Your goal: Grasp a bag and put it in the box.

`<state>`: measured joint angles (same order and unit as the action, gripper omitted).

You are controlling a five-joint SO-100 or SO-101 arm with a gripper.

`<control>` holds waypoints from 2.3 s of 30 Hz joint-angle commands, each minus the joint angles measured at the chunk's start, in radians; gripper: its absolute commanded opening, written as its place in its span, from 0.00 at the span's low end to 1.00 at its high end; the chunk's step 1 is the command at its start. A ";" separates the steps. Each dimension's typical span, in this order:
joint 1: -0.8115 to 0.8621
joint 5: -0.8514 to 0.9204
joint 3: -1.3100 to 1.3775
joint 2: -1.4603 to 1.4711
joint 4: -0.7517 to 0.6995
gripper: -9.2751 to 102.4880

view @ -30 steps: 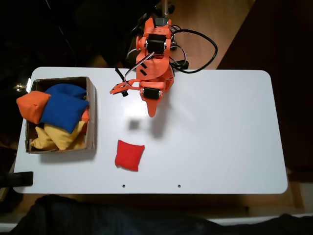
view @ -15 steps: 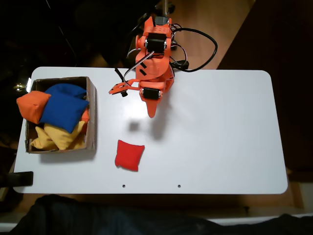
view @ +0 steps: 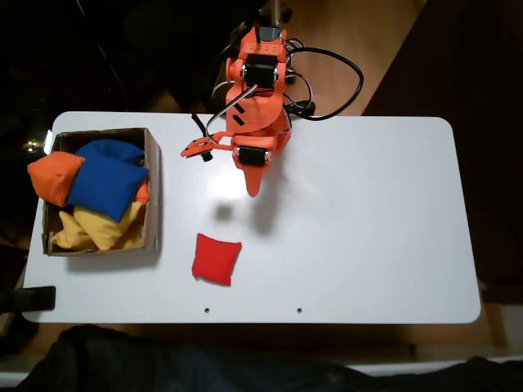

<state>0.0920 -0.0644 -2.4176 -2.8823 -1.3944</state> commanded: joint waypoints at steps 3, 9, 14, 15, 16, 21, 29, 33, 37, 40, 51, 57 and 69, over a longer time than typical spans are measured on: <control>0.006 -0.002 0.066 0.018 0.015 0.08; 0.006 -0.002 0.095 0.041 0.015 0.08; 0.006 -0.003 0.129 0.074 0.009 0.08; 0.008 -0.005 0.137 0.080 0.009 0.08; 0.008 -0.005 0.143 0.086 0.009 0.08; 0.011 -0.003 0.186 0.115 -0.002 0.08; 0.014 -0.017 0.256 0.178 -0.020 0.08; 0.020 -0.018 0.275 0.202 -0.020 0.08; 0.032 -0.018 0.305 0.233 -0.020 0.08; 0.043 -0.018 0.339 0.268 -0.020 0.08; 0.083 -0.026 0.489 0.437 -0.031 0.08; 0.101 -0.026 0.594 0.538 -0.061 0.08; 0.126 -0.021 0.693 0.686 -0.067 0.08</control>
<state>0.2086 -0.0874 -1.7810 -2.2074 -1.4573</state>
